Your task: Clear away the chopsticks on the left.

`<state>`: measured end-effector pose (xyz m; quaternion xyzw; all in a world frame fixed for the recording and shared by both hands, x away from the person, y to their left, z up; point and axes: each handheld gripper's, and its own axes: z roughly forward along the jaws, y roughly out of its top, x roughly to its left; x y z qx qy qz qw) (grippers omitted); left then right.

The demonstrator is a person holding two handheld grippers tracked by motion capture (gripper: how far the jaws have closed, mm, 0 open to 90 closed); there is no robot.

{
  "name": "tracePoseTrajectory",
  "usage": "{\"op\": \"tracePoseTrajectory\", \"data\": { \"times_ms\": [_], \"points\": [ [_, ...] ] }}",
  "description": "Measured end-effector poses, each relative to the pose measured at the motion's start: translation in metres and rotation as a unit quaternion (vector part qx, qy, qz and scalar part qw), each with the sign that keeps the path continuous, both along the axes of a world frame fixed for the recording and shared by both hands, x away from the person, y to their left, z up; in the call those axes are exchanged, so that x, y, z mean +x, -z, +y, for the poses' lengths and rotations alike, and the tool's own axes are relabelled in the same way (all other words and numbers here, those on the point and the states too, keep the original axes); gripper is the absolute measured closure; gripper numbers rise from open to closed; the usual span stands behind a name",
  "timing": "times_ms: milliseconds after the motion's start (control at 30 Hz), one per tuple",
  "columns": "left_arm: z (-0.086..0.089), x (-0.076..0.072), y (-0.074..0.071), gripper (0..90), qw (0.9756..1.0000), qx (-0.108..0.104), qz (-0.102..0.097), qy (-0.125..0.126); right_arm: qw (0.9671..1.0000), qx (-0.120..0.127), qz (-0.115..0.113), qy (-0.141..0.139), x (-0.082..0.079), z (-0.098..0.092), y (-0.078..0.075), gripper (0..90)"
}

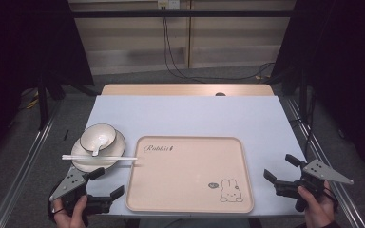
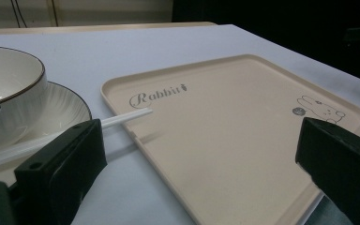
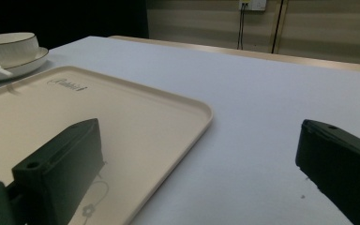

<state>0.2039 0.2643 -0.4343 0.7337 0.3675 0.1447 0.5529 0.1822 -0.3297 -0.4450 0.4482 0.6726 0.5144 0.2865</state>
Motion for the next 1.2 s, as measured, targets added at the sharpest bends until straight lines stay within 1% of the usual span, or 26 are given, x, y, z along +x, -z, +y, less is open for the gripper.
{"op": "tracePoseTrajectory", "data": {
  "times_ms": [33,133,167,233,300,400,433,467,567,633,667,700,733,800,833,867,900,933,967,1000,1033,1067,1100,1167,1200],
  "points": [
    [0.0,0.0,0.0,1.8,1.0,0.0,0.0,-0.001,1.0,-0.005,0.005,0.001,0.001,0.0,0.001,0.0],
    [0.001,0.0,0.0,1.8,1.0,0.002,-0.003,-0.001,1.0,-0.004,0.0,-0.002,0.002,0.001,0.002,0.0],
    [0.001,-0.001,-0.001,1.8,1.0,0.002,-0.002,-0.006,1.0,-0.004,-0.004,-0.004,0.001,0.002,0.002,0.0],
    [0.001,0.0,-0.001,1.7,1.0,0.004,-0.002,-0.004,1.0,-0.005,-0.006,-0.005,0.001,0.002,0.002,0.0],
    [0.001,0.0,-0.001,1.7,0.9999,0.01,0.002,0.005,0.9999,-0.007,-0.01,-0.006,0.001,0.002,0.002,0.0],
    [0.001,0.0,-0.002,2.0,0.9998,0.019,0.001,0.006,0.9999,-0.008,-0.012,-0.008,0.001,0.002,0.002,0.0],
    [0.002,0.001,-0.002,2.0,0.9998,0.02,0.0,0.006,0.9999,-0.007,-0.008,-0.011,0.001,0.003,0.002,0.0],
    [0.002,0.001,-0.002,2.2,0.9999,0.016,0.0,0.005,0.9999,-0.009,-0.01,-0.009,0.001,0.003,0.002,0.0],
    [0.006,0.001,-0.004,2.5,0.9997,0.021,-0.006,-0.006,0.9998,-0.011,-0.012,-0.009,0.001,0.004,0.002,0.0],
    [0.011,0.001,-0.005,2.8,0.9996,0.026,-0.005,-0.005,0.9998,-0.01,-0.013,-0.009,0.001,0.004,0.002,0.0],
    [0.013,0.001,-0.005,3.3,0.9995,0.03,-0.005,-0.008,0.9998,-0.011,-0.013,-0.01,0.001,0.004,0.002,0.0],
    [0.017,0.001,-0.006,3.2,0.9993,0.034,-0.003,-0.018,0.9998,-0.01,-0.013,-0.01,0.001,0.004,0.002,0.0],
    [0.02,0.002,-0.007,3.9,0.9993,0.032,0.003,-0.021,0.9998,-0.01,-0.012,-0.008,0.001,0.004,0.002,0.0],
    [0.026,0.003,-0.008,4.8,0.9988,0.03,0.012,-0.037,0.9999,-0.01,-0.012,-0.008,0.001,0.005,0.002,0.0],
    [0.028,0.004,-0.009,4.8,0.9988,0.029,0.014,-0.037,0.9999,-0.01,-0.012,-0.008,0.001,0.005,0.002,0.0],
    [0.031,0.005,-0.009,4.8,0.9987,0.034,0.014,-0.036,0.9998,-0.01,-0.012,-0.007,0.001,0.005,0.002,0.0],
    [0.033,0.005,-0.01,4.8,0.9985,0.041,0.008,-0.035,0.9998,-0.01,-0.013,-0.006,0.001,0.005,0.002,0.0],
    [0.036,0.006,-0.01,4.8,0.9984,0.048,0.001,-0.027,0.9998,-0.012,-0.015,-0.007,0.001,0.005,0.002,0.0],
    [0.039,0.007,-0.011,4.8,0.9984,0.055,0.002,-0.009,0.9998,-0.011,-0.015,-0.006,0.001,0.005,0.002,0.0],
    [0.041,0.008,-0.011,4.7,0.9979,0.064,0.0,0.002,0.9998,-0.012,-0.015,-0.006,0.001,0.005,0.002,0.0],
    [0.044,0.009,-0.012,4.4,0.9975,0.071,-0.002,0.004,0.9998,-0.012,-0.014,-0.007,0.001,0.005,0.002,0.0],
    [0.046,0.01,-0.013,4.4,0.9968,0.08,-0.005,-0.001,0.9998,-0.011,-0.015,-0.006,0.001,0.005,0.002,0.0],
    [0.049,0.011,-0.013,4.4,0.9968,0.079,-0.004,0.003,0.9998,-0.012,-0.015,-0.005,0.001,0.005,0.002,0.0],
    [0.055,0.015,-0.014,4.8,0.9976,0.066,0.005,0.018,0.9998,-0.011,-0.015,-0.005,0.001,0.005,0.002,0.0],
    [0.057,0.018,-0.014,4.8,0.9975,0.068,0.002,0.018,0.9998,-0.011,-0.016,-0.007,0.001,0.005,0.002,0.0]
  ]
}}
